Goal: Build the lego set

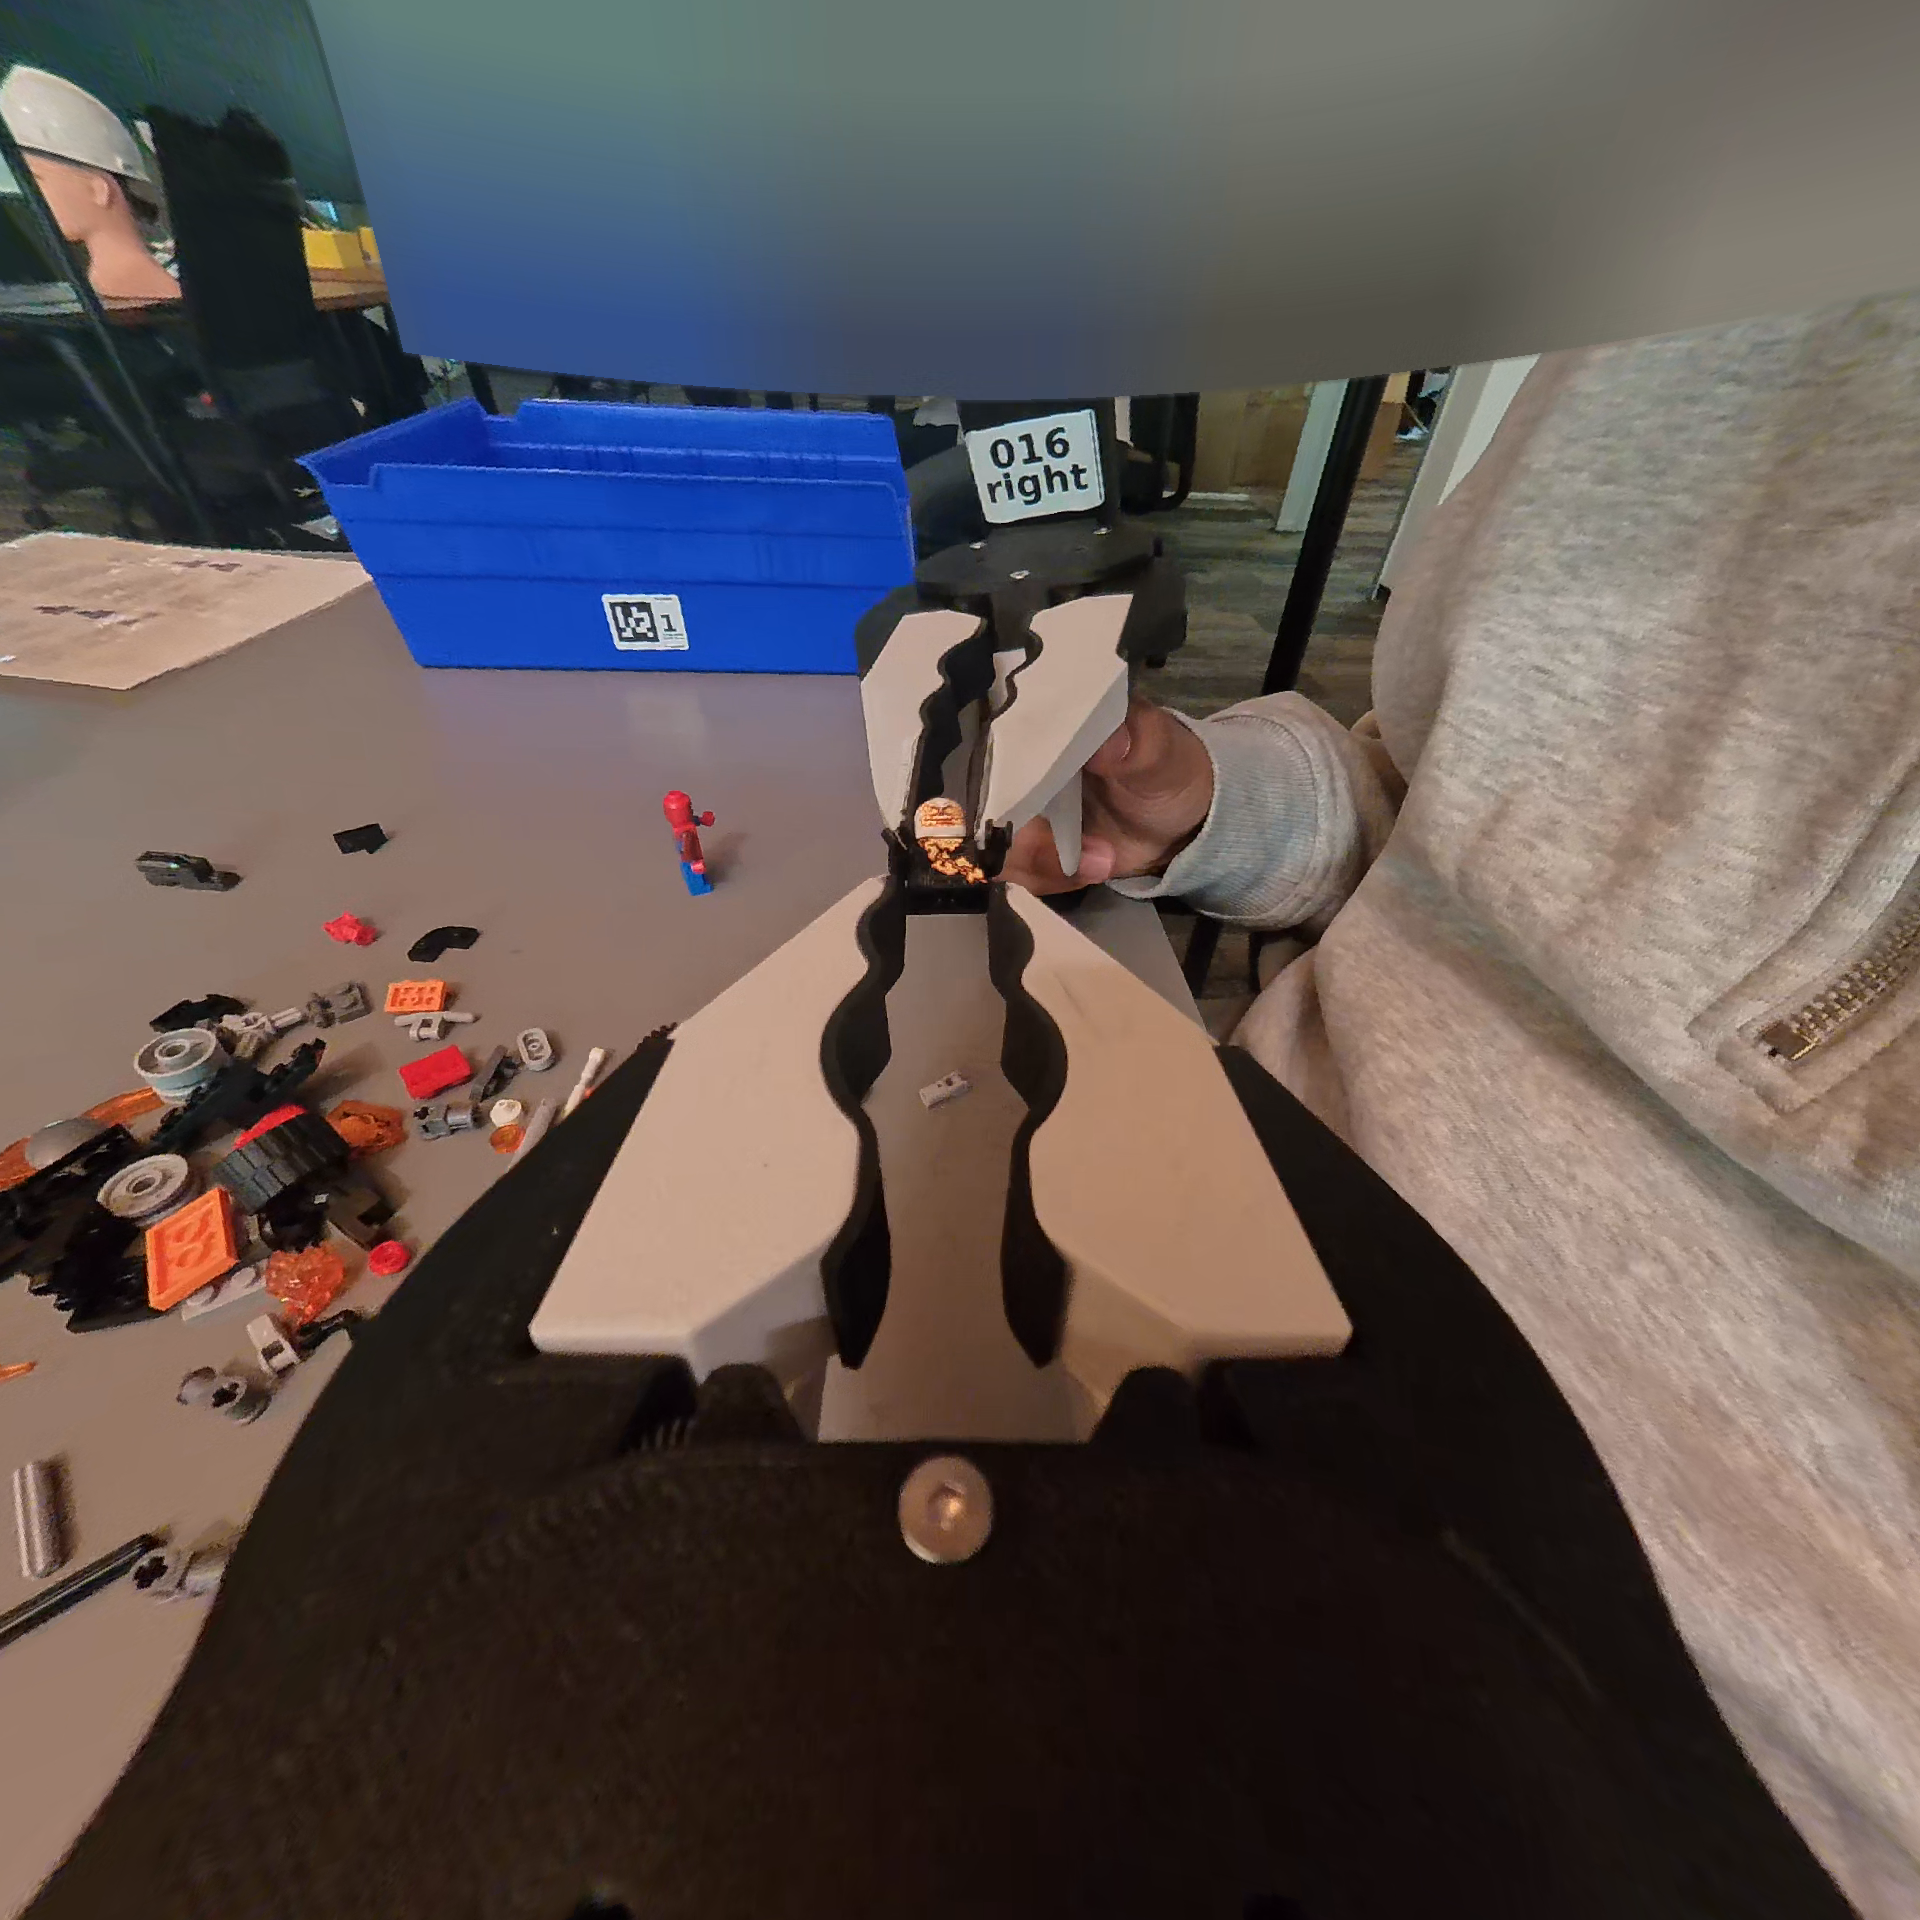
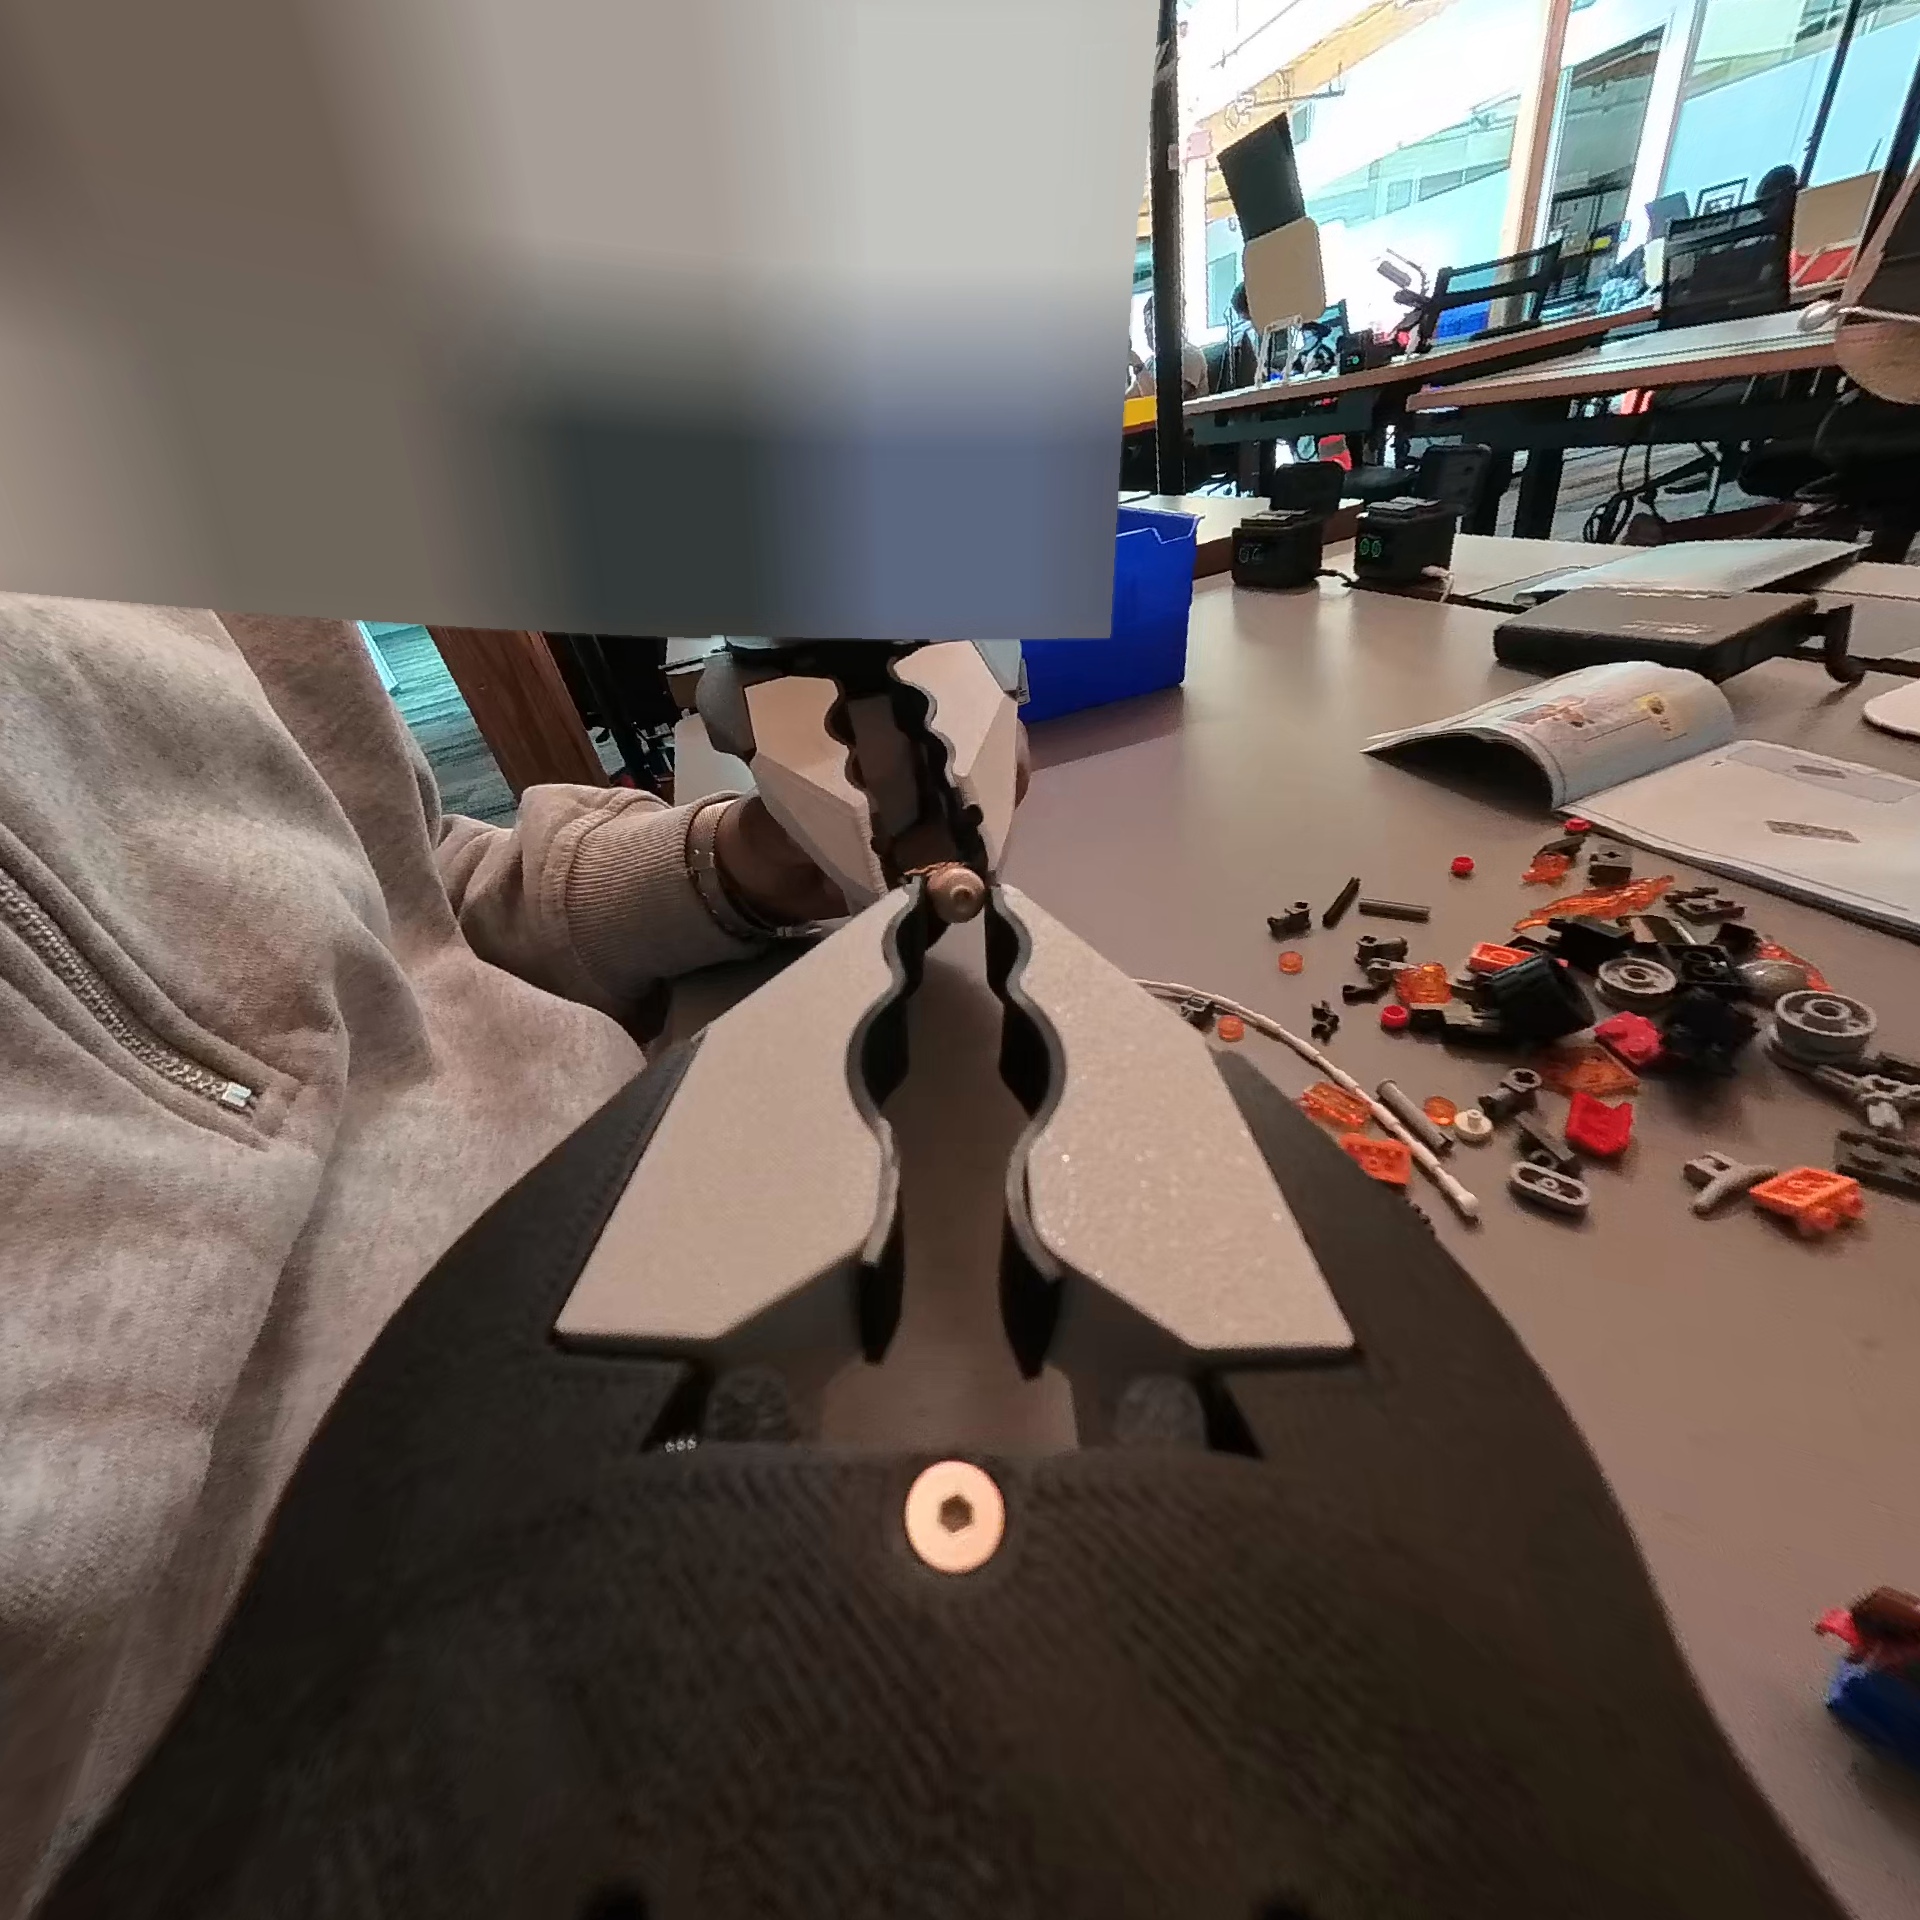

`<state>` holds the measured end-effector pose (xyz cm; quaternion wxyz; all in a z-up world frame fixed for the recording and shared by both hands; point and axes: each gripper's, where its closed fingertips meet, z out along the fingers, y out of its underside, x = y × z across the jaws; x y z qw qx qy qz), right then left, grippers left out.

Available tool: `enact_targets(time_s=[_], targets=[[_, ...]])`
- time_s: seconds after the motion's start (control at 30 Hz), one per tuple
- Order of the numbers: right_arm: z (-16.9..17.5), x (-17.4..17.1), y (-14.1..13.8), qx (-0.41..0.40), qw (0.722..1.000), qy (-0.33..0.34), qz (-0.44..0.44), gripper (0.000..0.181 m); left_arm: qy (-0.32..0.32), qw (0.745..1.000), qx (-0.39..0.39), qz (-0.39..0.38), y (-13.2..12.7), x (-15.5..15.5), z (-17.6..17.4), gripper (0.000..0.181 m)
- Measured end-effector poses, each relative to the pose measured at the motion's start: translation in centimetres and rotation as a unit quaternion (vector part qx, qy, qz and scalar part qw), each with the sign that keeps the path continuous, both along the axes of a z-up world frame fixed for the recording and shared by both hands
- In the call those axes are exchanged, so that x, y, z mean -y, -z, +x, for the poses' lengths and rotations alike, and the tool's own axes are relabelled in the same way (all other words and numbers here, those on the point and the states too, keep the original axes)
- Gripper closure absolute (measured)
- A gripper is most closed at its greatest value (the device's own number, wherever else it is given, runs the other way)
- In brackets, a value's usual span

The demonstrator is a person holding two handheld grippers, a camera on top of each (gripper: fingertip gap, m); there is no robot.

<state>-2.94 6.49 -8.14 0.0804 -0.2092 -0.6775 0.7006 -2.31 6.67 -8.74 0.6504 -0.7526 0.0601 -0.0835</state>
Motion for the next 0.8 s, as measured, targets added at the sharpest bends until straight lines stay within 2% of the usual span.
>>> enact_targets(time_s=[0.27, 0.6, 0.8], targets=[[0.9, 0.1, -0.2, 0.000, 0.999, -0.036, -0.012, 0.173, 0.031, 0.999, 0.028, 0.007, -0.4, 0.2, 0.7, 0.169], [2.1, 0.6, -0.5, -0.047, 0.997, -0.056, -0.007, 0.174, 0.095, 0.989, 0.116, 0.002, -0.7, 0.6, 1.9, 0.170], [1.5, 0.4, -0.7, -0.045, 0.998, -0.036, -0.012, 0.171, 0.080, 0.992, 0.103, 0.006, -0.7, 0.6, 1.5, 0.169]])
